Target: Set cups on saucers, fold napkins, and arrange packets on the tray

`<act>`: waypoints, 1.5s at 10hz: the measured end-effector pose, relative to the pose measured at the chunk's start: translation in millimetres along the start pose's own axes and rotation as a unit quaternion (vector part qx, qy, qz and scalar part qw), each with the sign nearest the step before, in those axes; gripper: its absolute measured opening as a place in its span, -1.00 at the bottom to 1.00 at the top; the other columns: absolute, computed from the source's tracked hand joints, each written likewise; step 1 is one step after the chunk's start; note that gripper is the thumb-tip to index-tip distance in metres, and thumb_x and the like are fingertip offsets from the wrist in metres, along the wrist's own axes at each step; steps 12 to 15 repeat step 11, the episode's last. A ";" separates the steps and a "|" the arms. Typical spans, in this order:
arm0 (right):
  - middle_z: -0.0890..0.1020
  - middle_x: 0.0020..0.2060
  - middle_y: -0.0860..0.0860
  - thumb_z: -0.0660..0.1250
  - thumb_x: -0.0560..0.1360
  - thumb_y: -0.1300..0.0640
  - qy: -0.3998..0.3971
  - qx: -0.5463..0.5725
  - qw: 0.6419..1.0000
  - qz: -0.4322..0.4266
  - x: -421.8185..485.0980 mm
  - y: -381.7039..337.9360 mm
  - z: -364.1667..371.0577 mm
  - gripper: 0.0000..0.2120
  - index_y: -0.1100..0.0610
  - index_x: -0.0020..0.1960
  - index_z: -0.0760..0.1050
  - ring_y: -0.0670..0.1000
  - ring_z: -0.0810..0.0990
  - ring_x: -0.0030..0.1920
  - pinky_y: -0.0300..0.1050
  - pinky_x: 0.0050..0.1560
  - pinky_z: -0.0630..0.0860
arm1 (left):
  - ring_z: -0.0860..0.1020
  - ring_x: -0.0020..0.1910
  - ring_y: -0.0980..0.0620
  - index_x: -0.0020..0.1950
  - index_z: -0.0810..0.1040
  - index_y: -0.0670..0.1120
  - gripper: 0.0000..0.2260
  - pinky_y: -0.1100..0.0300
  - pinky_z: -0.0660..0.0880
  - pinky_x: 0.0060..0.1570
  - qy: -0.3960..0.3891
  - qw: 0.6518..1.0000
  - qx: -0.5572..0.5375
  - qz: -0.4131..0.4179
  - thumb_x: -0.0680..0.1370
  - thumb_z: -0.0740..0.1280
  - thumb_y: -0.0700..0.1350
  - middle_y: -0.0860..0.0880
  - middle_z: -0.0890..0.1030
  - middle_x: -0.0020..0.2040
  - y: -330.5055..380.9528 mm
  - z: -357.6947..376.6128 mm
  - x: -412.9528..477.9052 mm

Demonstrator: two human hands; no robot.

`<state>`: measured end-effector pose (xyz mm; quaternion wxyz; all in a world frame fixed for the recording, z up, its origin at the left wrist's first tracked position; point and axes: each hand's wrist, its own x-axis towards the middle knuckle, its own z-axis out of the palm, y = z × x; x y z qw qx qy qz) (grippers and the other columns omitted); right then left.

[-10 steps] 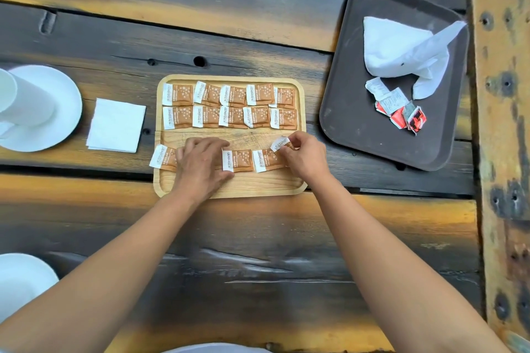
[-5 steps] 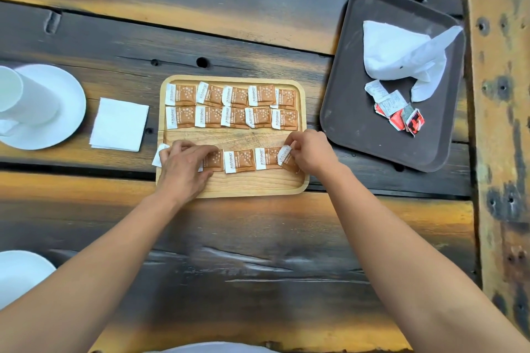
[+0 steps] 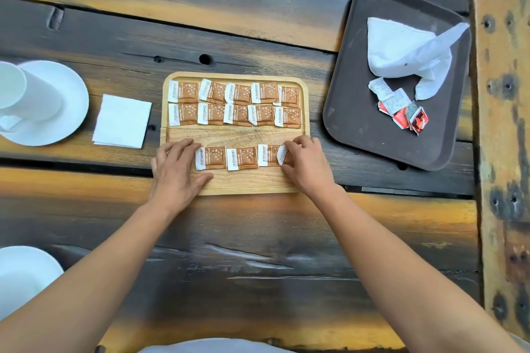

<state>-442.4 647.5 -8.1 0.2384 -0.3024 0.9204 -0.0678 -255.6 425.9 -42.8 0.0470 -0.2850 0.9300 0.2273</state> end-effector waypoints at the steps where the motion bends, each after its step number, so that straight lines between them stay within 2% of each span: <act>1: 0.50 0.25 0.05 0.31 0.50 0.17 0.000 -0.044 0.999 -0.029 1.5 -3.8 -1.8 -0.58 0.11 0.35 0.46 0.13 0.38 0.21 0.02 0.18 0.42 | 0.24 0.40 -0.08 0.45 0.41 -0.01 -0.35 -0.08 0.21 0.33 -0.002 1.000 -0.001 0.001 0.42 0.48 0.15 -0.01 0.41 0.45 0.4 0.0 -0.9; 2: 0.49 0.26 0.04 0.28 0.52 0.20 -0.003 -0.071 0.997 -0.033 3.1 -4.6 -3.1 -0.59 0.07 0.37 0.45 0.14 0.37 0.21 0.01 0.16 0.37 | 0.24 0.40 -0.08 0.43 0.43 -0.02 -0.40 -0.09 0.21 0.33 0.000 1.000 -0.006 0.007 0.43 0.47 0.11 -0.02 0.42 0.44 -0.6 -0.6 -0.6; 5: 0.43 0.32 0.05 0.31 0.49 0.24 -0.024 -0.040 0.999 -0.009 -2.5 -5.0 -3.7 -0.44 0.03 0.46 0.34 0.15 0.35 0.27 0.04 0.25 0.42 | 0.27 0.39 -0.07 0.39 0.47 -0.07 -0.50 -0.08 0.26 0.33 -0.001 0.999 -0.019 0.027 0.47 0.47 -0.04 -0.02 0.48 0.40 -6.4 -1.9 1.3; 6: 0.43 0.31 0.08 0.31 0.48 0.25 -0.006 -0.008 0.999 0.030 -12.4 -7.7 -8.0 -0.50 0.07 0.40 0.38 0.15 0.35 0.27 0.05 0.24 0.43 | 0.28 0.38 -0.09 0.40 0.45 -0.10 -0.47 -0.05 0.26 0.37 0.000 0.999 -0.026 0.031 0.47 0.48 -0.04 -0.05 0.49 0.39 -6.7 -7.4 -1.5; 7: 0.47 0.22 0.10 0.27 0.50 0.21 0.009 0.022 0.997 0.073 -27.3 -15.9 -12.9 -0.66 0.14 0.28 0.46 0.16 0.37 0.24 0.05 0.18 0.46 | 0.31 0.34 -0.12 0.40 0.44 -0.11 -0.49 -0.06 0.31 0.34 -0.001 0.999 -0.029 0.024 0.48 0.46 -0.06 -0.09 0.51 0.35 -3.3 -17.0 -9.4; 8: 0.50 0.18 0.12 0.22 0.53 0.16 -0.014 0.026 0.998 0.059 -50.2 -32.3 -11.5 -0.69 0.17 0.26 0.47 0.17 0.40 0.25 0.08 0.19 0.47 | 0.33 0.32 -0.17 0.41 0.43 -0.11 -0.52 -0.07 0.31 0.34 -0.027 1.000 -0.008 0.009 0.51 0.42 -0.10 -0.12 0.52 0.33 6.6 -28.9 -24.1; 9: 0.51 0.18 0.13 0.21 0.53 0.13 -0.045 0.021 0.998 0.033 -76.0 -53.5 -4.2 -0.68 0.17 0.25 0.47 0.20 0.44 0.25 0.09 0.20 0.46 | 0.34 0.33 -0.20 0.43 0.40 -0.11 -0.58 -0.13 0.34 0.35 -0.053 0.998 0.015 -0.001 0.56 0.29 -0.15 -0.14 0.51 0.34 15.4 -40.3 -50.9; 10: 0.52 0.15 0.15 0.17 0.52 0.09 -0.092 -0.009 0.996 0.013 -98.2 -73.0 7.4 -0.67 0.16 0.24 0.46 0.24 0.47 0.21 0.13 0.19 0.47 | 0.40 0.25 -0.18 0.39 0.42 -0.11 -0.63 -0.09 0.39 0.27 -0.078 0.994 0.073 -0.021 0.58 0.20 -0.13 -0.14 0.52 0.31 17.4 -51.9 -85.1; 11: 0.53 0.21 0.18 0.20 0.54 0.01 -0.149 -0.028 0.988 -0.014 -111.2 -91.6 21.3 -0.62 0.12 0.29 0.45 0.25 0.48 0.22 0.16 0.25 0.48 | 0.41 0.28 -0.17 0.36 0.43 -0.09 -0.65 -0.07 0.39 0.28 -0.111 0.986 0.111 -0.048 0.59 0.17 -0.08 -0.12 0.51 0.33 15.4 -50.6 -116.8; 15: 0.53 0.21 0.18 0.20 0.54 0.01 -0.149 -0.028 0.988 -0.014 -111.2 -91.6 21.3 -0.62 0.12 0.29 0.45 0.25 0.48 0.22 0.16 0.25 0.48 | 0.41 0.28 -0.17 0.36 0.43 -0.09 -0.65 -0.07 0.39 0.28 -0.111 0.986 0.111 -0.048 0.59 0.17 -0.08 -0.12 0.51 0.33 15.4 -50.6 -116.8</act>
